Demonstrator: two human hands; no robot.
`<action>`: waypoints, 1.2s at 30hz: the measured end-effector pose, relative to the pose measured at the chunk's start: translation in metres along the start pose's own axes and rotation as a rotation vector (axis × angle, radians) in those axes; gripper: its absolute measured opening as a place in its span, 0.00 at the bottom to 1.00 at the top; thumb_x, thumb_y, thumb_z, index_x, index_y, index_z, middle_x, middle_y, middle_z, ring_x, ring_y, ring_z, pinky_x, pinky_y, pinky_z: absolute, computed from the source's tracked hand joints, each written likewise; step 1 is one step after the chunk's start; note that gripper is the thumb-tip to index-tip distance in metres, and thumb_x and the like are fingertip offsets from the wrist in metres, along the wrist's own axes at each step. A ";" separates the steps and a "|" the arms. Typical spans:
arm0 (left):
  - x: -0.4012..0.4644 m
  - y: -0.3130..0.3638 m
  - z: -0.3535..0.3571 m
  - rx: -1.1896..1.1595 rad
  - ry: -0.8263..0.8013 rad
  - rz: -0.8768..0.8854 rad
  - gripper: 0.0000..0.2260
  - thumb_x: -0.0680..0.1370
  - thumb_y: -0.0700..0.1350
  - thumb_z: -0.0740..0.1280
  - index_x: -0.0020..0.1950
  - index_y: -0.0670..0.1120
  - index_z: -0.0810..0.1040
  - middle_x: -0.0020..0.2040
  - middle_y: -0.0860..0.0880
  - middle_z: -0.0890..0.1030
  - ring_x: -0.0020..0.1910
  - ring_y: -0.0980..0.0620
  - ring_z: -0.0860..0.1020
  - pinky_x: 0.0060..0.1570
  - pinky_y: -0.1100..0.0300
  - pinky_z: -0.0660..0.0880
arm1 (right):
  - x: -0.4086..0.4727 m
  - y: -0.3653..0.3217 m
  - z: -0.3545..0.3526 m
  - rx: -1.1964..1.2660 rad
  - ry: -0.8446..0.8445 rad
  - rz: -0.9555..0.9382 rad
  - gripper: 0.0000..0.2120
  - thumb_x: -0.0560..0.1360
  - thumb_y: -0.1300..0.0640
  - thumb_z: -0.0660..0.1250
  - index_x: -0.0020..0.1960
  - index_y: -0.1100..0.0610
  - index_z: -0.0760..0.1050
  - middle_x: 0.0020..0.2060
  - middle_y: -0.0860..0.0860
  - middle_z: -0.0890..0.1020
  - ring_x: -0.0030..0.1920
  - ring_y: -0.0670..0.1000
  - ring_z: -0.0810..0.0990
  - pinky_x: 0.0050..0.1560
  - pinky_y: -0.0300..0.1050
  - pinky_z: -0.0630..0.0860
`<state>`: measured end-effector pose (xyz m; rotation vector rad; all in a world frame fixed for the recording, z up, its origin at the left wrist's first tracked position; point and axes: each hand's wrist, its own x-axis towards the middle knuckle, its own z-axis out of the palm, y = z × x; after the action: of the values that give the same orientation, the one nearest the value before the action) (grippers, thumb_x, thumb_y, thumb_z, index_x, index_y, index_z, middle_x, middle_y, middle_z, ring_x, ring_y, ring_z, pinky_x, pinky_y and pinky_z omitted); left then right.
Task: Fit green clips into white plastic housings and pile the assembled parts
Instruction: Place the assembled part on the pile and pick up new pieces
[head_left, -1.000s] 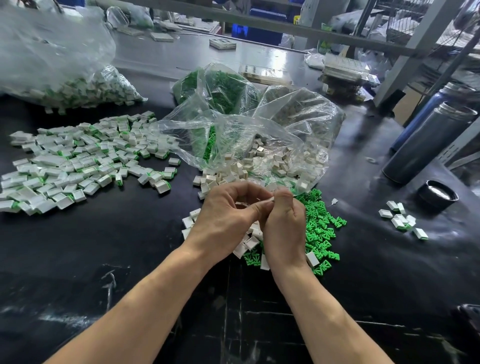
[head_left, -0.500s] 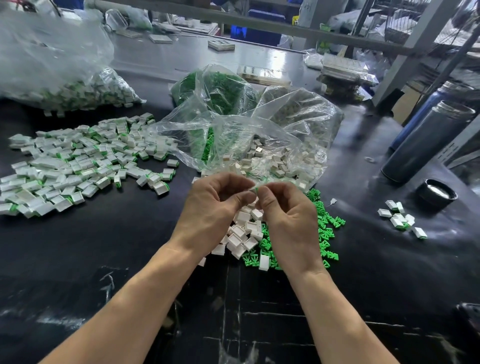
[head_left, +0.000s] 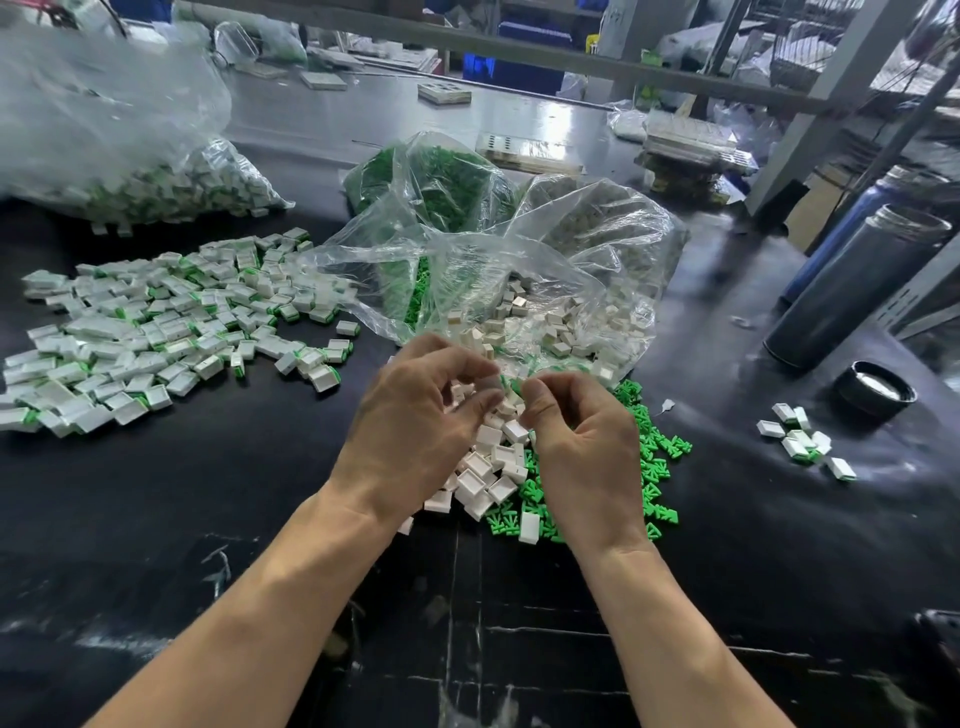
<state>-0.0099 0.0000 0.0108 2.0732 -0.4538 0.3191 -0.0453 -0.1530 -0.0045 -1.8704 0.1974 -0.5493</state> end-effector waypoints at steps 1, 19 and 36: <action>0.002 -0.003 -0.004 0.036 0.011 -0.007 0.08 0.75 0.50 0.75 0.53 0.54 0.83 0.49 0.62 0.77 0.42 0.63 0.76 0.43 0.70 0.76 | 0.001 0.001 -0.002 -0.005 0.022 0.011 0.07 0.81 0.51 0.70 0.44 0.49 0.81 0.37 0.44 0.84 0.38 0.46 0.82 0.38 0.39 0.77; 0.022 -0.060 -0.038 0.701 0.151 -0.419 0.08 0.78 0.47 0.73 0.57 0.50 0.84 0.59 0.42 0.79 0.62 0.38 0.74 0.64 0.44 0.67 | 0.027 0.016 -0.038 -0.545 -0.045 0.183 0.05 0.79 0.48 0.71 0.46 0.47 0.84 0.40 0.42 0.84 0.47 0.50 0.82 0.52 0.48 0.79; 0.017 -0.031 -0.026 0.082 -0.077 -0.460 0.11 0.72 0.58 0.77 0.39 0.52 0.83 0.33 0.61 0.82 0.35 0.58 0.80 0.37 0.61 0.73 | 0.028 0.010 -0.049 -0.667 -0.219 0.288 0.05 0.75 0.48 0.76 0.42 0.43 0.82 0.42 0.39 0.82 0.48 0.45 0.81 0.56 0.50 0.80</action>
<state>0.0173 0.0342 0.0073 2.2028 -0.0002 -0.0163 -0.0426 -0.2092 0.0072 -2.4695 0.5446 -0.0688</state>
